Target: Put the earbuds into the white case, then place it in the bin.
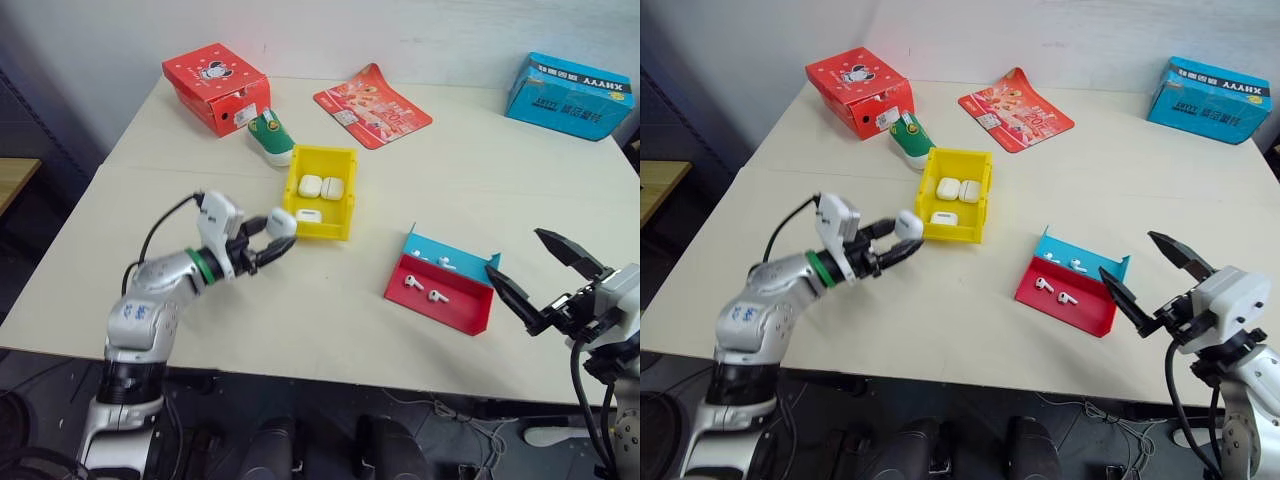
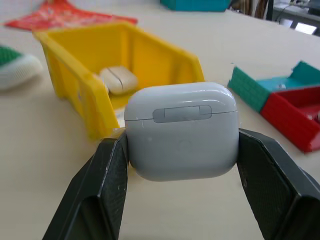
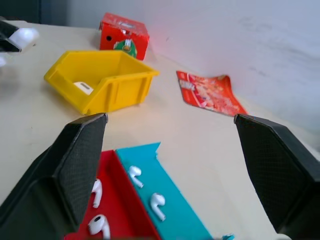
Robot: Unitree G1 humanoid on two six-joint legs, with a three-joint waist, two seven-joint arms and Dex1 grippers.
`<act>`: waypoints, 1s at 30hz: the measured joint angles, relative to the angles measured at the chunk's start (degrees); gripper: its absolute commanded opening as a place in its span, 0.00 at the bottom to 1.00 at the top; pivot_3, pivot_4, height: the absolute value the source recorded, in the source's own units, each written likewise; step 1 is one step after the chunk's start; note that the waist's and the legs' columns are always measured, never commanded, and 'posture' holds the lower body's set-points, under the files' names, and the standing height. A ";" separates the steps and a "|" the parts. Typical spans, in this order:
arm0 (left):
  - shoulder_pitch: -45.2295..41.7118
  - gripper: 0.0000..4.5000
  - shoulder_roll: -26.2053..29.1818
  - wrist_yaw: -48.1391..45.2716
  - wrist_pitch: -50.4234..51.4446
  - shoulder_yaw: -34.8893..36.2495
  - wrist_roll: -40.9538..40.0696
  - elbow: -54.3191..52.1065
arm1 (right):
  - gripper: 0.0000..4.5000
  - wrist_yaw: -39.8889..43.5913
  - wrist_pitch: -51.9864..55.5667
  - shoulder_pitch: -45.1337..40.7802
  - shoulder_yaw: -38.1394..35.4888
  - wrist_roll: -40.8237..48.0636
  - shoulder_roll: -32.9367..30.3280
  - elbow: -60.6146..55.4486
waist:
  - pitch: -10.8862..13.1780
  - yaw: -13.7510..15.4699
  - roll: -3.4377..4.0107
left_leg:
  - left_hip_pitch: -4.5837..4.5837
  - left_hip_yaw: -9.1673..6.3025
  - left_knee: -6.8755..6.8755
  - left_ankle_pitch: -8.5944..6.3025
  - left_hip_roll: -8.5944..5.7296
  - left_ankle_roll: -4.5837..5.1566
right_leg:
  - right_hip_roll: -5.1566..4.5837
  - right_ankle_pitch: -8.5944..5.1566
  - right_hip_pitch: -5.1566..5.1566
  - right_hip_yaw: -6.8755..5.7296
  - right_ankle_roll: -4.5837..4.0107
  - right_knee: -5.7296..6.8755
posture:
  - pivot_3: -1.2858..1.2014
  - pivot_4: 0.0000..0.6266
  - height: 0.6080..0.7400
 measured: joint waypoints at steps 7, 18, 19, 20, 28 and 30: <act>-19.76 0.62 -7.02 6.52 -2.20 -4.50 7.03 21.46 | 1.00 0.62 -1.77 0.25 0.26 2.53 -0.23 1.05 | 0.02 -0.08 -0.04 | 0.02 0.14 -0.04 0.18 0.04 0.30 | 0.37 0.00 -0.02 0.10 0.00 0.12 | 0.52 0.24 1.00; -30.27 0.90 -11.77 14.62 -8.18 -6.73 15.29 41.39 | 1.00 -0.54 -3.88 2.70 0.19 2.01 -0.23 1.67 | 0.06 -0.19 -0.12 | 0.01 0.35 -0.13 0.18 0.14 0.30 | 0.35 0.00 -0.12 0.15 0.00 0.05 | 0.52 0.24 1.00; -30.22 0.96 -11.62 14.42 -8.06 -6.57 15.24 40.77 | 1.00 -0.60 -3.88 2.72 0.19 2.02 -0.26 1.68 | 0.06 -0.19 -0.12 | 0.02 0.35 -0.13 0.17 0.14 0.29 | 0.33 0.00 -0.12 0.17 0.00 0.05 | 0.52 0.24 1.00; -30.03 0.99 -11.40 14.09 -7.77 -6.37 15.11 39.63 | 1.00 -0.59 -3.90 2.66 0.18 2.03 -0.39 1.79 | 0.06 -0.20 -0.12 | 0.01 0.35 -0.12 0.17 0.14 0.29 | 0.31 0.00 -0.12 0.19 0.00 0.05 | 0.52 0.24 1.00; -13.65 0.99 3.71 -4.69 -9.22 -4.07 8.72 14.73 | 1.00 6.01 -4.08 -1.35 -0.04 2.88 -8.44 11.00 | 0.05 -1.87 -0.09 | 0.49 0.65 -0.41 0.15 0.23 0.14 | 0.35 -0.05 -0.03 0.60 -0.10 0.13 | 0.52 0.24 1.00; -6.50 0.99 9.59 -10.60 -12.31 -2.03 7.57 10.96 | 1.00 9.77 -4.85 -2.06 0.23 2.96 -10.85 13.95 | 0.06 -1.92 -0.11 | 0.53 0.63 -0.44 0.20 0.29 0.05 | 0.37 -0.10 -0.03 0.59 -0.19 0.04 | 0.52 0.24 1.00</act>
